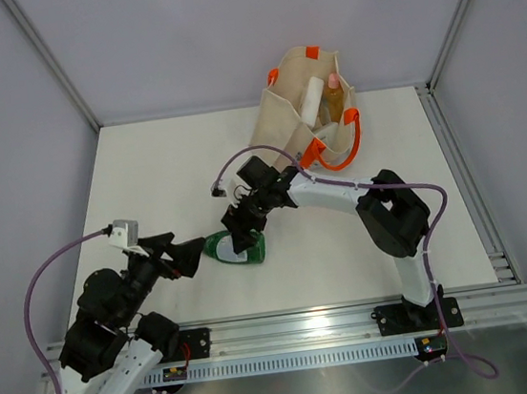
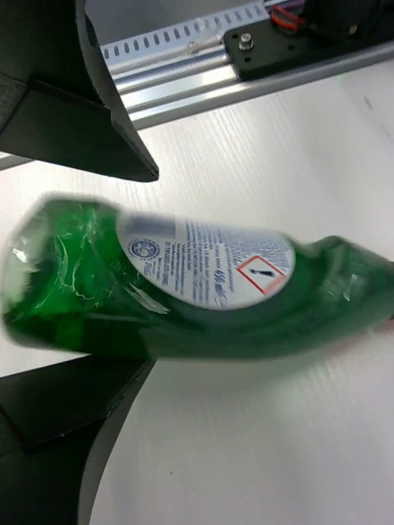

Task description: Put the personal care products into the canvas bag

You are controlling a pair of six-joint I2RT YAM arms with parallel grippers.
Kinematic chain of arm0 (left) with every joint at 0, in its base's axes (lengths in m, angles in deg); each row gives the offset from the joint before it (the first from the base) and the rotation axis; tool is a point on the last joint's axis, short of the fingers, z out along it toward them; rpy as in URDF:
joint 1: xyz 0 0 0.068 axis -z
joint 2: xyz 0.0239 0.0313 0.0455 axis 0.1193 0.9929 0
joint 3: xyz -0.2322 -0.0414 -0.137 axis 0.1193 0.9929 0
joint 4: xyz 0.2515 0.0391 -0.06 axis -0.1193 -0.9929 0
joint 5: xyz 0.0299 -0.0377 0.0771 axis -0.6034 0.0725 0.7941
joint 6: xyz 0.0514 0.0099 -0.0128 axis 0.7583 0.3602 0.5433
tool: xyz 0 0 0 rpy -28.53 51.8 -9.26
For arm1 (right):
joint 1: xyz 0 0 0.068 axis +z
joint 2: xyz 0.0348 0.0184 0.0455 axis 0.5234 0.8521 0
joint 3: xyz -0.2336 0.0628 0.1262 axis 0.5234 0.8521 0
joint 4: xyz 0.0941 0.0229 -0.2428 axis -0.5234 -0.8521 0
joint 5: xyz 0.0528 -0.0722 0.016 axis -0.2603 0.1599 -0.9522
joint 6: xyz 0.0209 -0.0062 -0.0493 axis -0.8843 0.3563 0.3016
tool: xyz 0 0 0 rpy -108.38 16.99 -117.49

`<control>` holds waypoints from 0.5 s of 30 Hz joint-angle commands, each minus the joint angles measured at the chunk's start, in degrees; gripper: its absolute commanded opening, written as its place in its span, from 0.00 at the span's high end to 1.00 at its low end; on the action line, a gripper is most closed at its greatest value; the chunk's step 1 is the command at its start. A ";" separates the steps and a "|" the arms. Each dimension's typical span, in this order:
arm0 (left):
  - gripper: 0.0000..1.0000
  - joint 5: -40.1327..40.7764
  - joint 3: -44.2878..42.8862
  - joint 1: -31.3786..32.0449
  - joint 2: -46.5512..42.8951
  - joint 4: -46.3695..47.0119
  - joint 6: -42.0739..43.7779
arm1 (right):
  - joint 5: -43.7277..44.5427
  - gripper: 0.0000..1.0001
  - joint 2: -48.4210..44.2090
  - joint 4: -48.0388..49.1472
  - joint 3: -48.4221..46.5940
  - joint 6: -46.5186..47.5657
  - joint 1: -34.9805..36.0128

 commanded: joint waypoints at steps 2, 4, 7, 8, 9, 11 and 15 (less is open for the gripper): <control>0.01 -5.13 3.97 -0.12 0.19 5.59 -2.40 | -6.69 1.00 -6.91 0.41 0.13 1.59 -2.72; 0.01 -7.23 5.38 -0.12 0.37 6.12 -2.67 | -7.40 1.00 -7.44 0.06 0.57 1.60 -3.86; 0.01 -9.96 5.57 -0.12 2.12 7.52 -2.23 | -7.58 1.00 -8.05 -0.47 1.54 2.56 -4.82; 0.01 -10.05 5.48 -0.12 3.26 7.44 -1.97 | -7.49 1.00 -8.06 -0.73 1.72 2.91 -5.00; 0.01 -10.49 5.13 -0.12 3.79 7.44 -1.27 | -7.31 1.00 -8.14 -1.34 1.81 4.04 -5.00; 0.01 -11.54 4.60 -0.12 4.76 7.18 -0.04 | -7.22 1.00 -8.23 -1.95 1.72 4.75 -5.00; 0.01 -11.99 2.41 -0.12 5.82 5.68 1.99 | -7.41 0.57 -5.07 -6.78 -2.58 6.51 -3.61</control>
